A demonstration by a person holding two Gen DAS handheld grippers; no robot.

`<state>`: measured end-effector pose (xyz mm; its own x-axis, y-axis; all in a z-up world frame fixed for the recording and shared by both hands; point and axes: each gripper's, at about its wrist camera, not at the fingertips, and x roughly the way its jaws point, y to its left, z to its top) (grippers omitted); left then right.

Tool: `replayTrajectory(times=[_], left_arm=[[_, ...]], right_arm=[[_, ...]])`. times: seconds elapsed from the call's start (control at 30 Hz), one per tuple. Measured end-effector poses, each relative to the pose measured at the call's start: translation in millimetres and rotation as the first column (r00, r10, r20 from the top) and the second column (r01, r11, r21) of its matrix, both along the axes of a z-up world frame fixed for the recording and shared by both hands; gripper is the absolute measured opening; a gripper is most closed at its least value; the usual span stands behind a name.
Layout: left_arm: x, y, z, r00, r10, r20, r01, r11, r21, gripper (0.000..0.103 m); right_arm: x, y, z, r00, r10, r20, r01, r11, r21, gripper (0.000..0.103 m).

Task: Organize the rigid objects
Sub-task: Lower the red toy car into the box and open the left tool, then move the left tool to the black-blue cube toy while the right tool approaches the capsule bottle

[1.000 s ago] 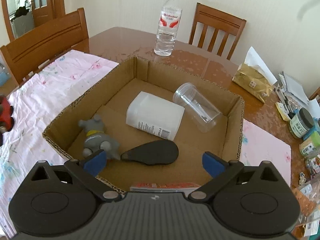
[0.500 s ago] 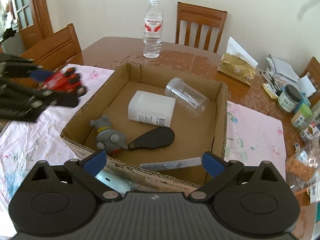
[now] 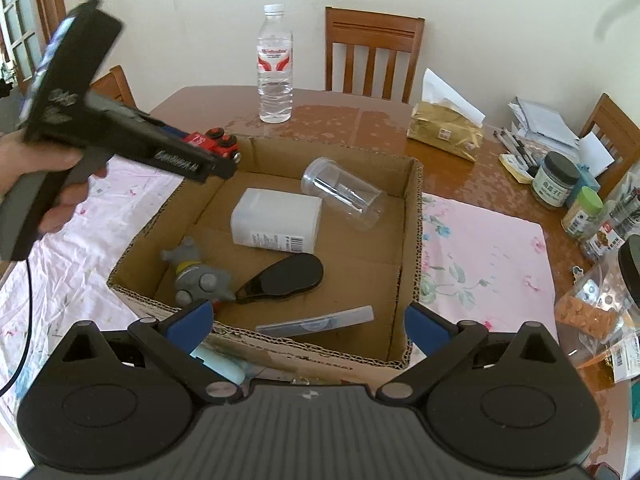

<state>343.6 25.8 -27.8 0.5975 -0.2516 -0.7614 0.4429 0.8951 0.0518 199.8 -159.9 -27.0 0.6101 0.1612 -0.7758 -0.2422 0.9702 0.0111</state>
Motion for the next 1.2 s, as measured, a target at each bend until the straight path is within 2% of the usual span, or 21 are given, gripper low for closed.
replayTrajectory(times=[0.03,0.07,0.1,0.13,0.17,0.23,0.47,0.63,0.73,1.0,1.2], left_arm=[[5,0,-1,1.0,0.01,0.002,-0.01,1.0,-0.004,0.051],[9,0,0,1.0,0.017,0.009,-0.017,1.0,-0.007,0.058],[12,0,0,1.0,0.023,0.02,-0.023,1.0,-0.005,0.082],[14,-1,1,0.999,0.03,0.027,-0.03,1.0,0.002,0.094],[13,0,3,0.998,0.044,0.048,-0.044,0.999,0.01,0.099],[8,3,7,0.996,0.05,0.081,-0.05,0.999,-0.003,0.099],[-18,19,20,0.993,0.067,0.097,-0.066,0.998,-0.009,0.099],[-52,37,27,0.986,0.096,0.134,-0.094,0.995,-0.023,0.1],[-74,51,27,0.983,0.133,0.126,-0.127,0.991,-0.051,0.101],[-133,85,-1,0.973,0.222,0.066,-0.217,0.973,-0.077,0.101],[-164,92,-23,0.974,0.223,0.023,-0.221,0.973,-0.071,0.101]], right_arm=[[0,-1,0,1.0,-0.003,-0.001,0.003,1.0,0.0,0.103],[0,-2,0,1.0,-0.005,-0.002,0.005,1.0,0.001,0.103],[1,-2,-1,1.0,-0.006,-0.004,0.006,1.0,0.001,0.103],[0,-3,-1,1.0,-0.006,-0.004,0.006,1.0,0.001,0.103],[0,-3,-1,1.0,-0.007,-0.004,0.007,1.0,0.0,0.103],[0,-4,-1,1.0,-0.012,-0.003,0.011,1.0,-0.005,0.103],[-2,-7,-5,0.999,-0.047,-0.003,0.047,0.999,-0.004,0.103],[-6,-13,-11,0.994,-0.108,-0.006,0.108,0.994,0.003,0.103],[-11,-18,-14,0.988,-0.152,-0.01,0.152,0.988,0.015,0.103],[-33,-25,-27,0.97,-0.242,-0.032,0.243,0.97,0.018,0.103],[-51,-5,-49,0.963,-0.26,-0.075,0.26,0.966,-0.01,0.103]])
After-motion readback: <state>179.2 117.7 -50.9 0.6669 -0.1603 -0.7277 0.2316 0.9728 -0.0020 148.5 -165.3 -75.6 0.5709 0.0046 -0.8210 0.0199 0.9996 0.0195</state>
